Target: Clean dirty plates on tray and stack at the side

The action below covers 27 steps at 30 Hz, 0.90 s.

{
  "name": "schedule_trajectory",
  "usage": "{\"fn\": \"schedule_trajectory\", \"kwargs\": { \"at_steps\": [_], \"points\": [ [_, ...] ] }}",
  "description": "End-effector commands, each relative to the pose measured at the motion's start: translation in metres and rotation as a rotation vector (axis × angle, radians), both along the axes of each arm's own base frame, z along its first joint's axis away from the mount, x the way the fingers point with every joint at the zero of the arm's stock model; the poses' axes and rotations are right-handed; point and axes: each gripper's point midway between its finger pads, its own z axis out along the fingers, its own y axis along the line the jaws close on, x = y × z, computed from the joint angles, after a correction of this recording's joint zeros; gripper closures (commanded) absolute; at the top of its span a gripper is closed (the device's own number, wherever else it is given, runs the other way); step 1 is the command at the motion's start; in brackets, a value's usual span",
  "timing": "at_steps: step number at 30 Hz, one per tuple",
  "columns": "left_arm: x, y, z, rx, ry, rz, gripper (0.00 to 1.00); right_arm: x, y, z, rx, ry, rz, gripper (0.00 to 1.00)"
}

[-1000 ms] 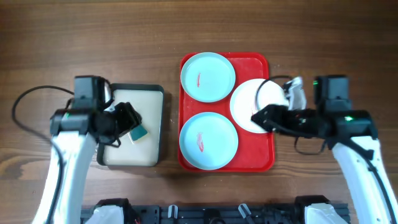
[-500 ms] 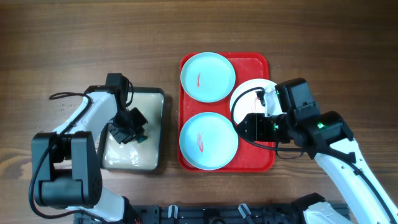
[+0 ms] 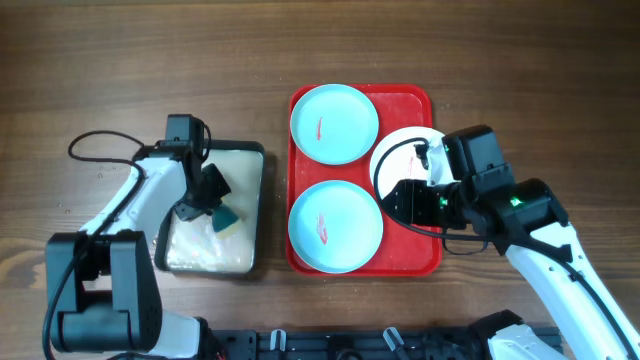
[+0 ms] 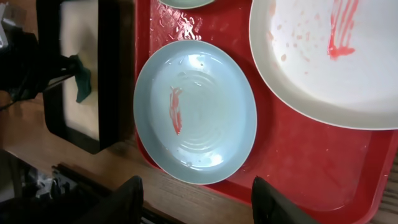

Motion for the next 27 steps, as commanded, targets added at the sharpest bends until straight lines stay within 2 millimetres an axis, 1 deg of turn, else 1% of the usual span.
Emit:
{"fn": "schedule_trajectory", "kwargs": {
  "at_steps": [1, 2, 3, 4, 5, 6, 7, 8, 9, 10, 11, 13, 15, 16, 18, 19, 20, 22, 23, 24, 25, 27],
  "points": [
    [0.021, -0.025, 0.031, -0.125, -0.054, -0.151, 0.78, 0.002, -0.001, 0.000, -0.008, 0.001, -0.022, 0.44],
    [0.020, -0.025, 0.034, -0.125, -0.046, -0.149, 0.64, 0.001, -0.001, 0.000, -0.009, 0.003, -0.022, 0.44],
    [0.016, -0.025, 0.035, -0.127, -0.027, -0.148, 0.55, 0.001, -0.001, 0.000, -0.013, -0.002, -0.010, 0.41],
    [0.011, -0.025, 0.035, -0.128, -0.005, -0.146, 0.51, 0.001, -0.003, -0.001, -0.026, -0.009, -0.004, 0.39],
    [0.004, -0.025, 0.034, -0.129, 0.023, -0.145, 0.51, 0.001, -0.007, -0.003, -0.054, -0.014, -0.006, 0.36],
    [-0.002, -0.025, 0.034, -0.131, 0.048, -0.143, 0.53, -0.001, -0.012, -0.006, -0.080, -0.003, -0.015, 0.35],
    [-0.009, -0.028, 0.029, -0.132, 0.069, -0.143, 0.60, -0.005, -0.014, -0.011, -0.088, 0.020, -0.014, 0.35],
    [-0.012, -0.028, 0.020, -0.110, 0.075, -0.111, 0.67, -0.008, -0.015, -0.019, -0.098, 0.044, -0.013, 0.35],
    [-0.013, -0.025, 0.014, -0.080, 0.076, -0.080, 0.70, -0.011, -0.016, -0.026, -0.104, 0.064, -0.012, 0.36],
    [-0.015, -0.019, 0.005, -0.032, 0.075, -0.039, 0.75, -0.016, -0.017, -0.036, -0.111, 0.093, -0.009, 0.40],
    [-0.020, -0.019, -0.005, -0.009, 0.078, -0.025, 0.79, -0.022, -0.015, -0.044, -0.102, 0.124, 0.001, 0.42],
    [-0.030, -0.024, -0.015, -0.007, 0.108, -0.038, 0.81, -0.023, -0.011, -0.051, -0.085, 0.126, 0.028, 0.42],
    [-0.033, -0.020, -0.016, 0.047, 0.111, -0.057, 0.96, -0.024, -0.001, -0.056, -0.048, 0.099, 0.084, 0.42],
    [-0.033, -0.020, -0.014, 0.049, 0.116, -0.064, 0.96, -0.025, 0.003, -0.057, -0.038, 0.094, 0.099, 0.42],
    [-0.032, -0.023, 0.003, 0.031, 0.130, -0.096, 0.96, -0.025, 0.007, -0.056, -0.036, 0.077, 0.121, 0.42],
    [-0.030, -0.023, 0.017, 0.031, 0.130, -0.096, 0.75, -0.024, 0.008, -0.056, -0.034, 0.073, 0.121, 0.42],
    [-0.029, -0.023, 0.030, 0.032, 0.129, -0.095, 0.59, -0.024, 0.008, -0.056, -0.034, 0.071, 0.121, 0.42],
    [-0.029, -0.023, 0.046, 0.031, 0.116, -0.095, 0.43, -0.024, 0.008, -0.056, -0.034, 0.071, 0.120, 0.41],
    [-0.030, -0.023, 0.049, 0.032, 0.110, -0.096, 0.39, -0.024, 0.008, -0.056, -0.034, 0.070, 0.121, 0.41],
    [-0.030, -0.022, 0.048, 0.035, 0.112, -0.095, 0.41, -0.024, 0.008, -0.056, -0.033, 0.070, 0.121, 0.41],
    [-0.032, -0.022, 0.044, 0.036, 0.119, -0.094, 0.46, -0.024, 0.008, -0.056, -0.033, 0.070, 0.121, 0.42],
    [-0.039, -0.021, 0.030, 0.036, 0.132, -0.093, 0.58, -0.024, 0.008, -0.056, -0.034, 0.071, 0.121, 0.43]
  ]
}}
